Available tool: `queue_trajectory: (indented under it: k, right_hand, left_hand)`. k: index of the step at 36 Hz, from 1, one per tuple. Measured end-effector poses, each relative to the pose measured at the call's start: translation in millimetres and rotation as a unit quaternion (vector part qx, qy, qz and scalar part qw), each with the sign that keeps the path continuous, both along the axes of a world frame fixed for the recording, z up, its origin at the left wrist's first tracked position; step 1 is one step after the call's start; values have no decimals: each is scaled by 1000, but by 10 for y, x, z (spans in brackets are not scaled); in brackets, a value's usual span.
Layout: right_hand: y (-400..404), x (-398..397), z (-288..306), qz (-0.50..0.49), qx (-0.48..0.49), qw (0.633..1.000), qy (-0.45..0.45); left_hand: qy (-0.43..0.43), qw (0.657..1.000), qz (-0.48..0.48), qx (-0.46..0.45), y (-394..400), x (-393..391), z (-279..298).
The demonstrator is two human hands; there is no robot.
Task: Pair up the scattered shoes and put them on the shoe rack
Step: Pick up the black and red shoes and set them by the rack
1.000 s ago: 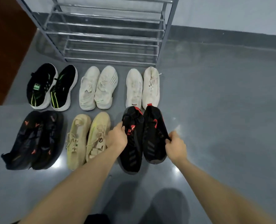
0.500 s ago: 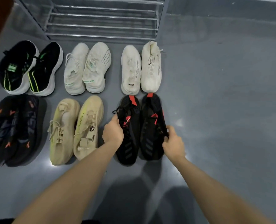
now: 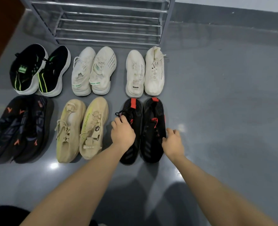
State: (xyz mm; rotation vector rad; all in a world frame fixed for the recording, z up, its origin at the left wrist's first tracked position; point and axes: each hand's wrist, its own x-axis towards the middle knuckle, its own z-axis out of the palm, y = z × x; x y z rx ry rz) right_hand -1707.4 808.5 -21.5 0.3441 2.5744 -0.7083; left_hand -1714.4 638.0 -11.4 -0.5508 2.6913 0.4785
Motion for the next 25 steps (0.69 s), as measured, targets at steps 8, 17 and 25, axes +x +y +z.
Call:
queue_trajectory:
  k: [8, 17, 25]
  right_hand:
    - [-65, -62, 1082, 18, -21, 1000, -7]
    - [-265, -149, 2915, 40, -53, 998, -13]
    - [-640, -216, 4626, 61, -56, 996, 13]
  left_hand:
    - [2, 998, -30, 50, -30, -9, 1081]
    - [-3, 993, -23, 114, -264, 67, 2896]
    - [51, 983, 41, 173, -591, 142, 4641]
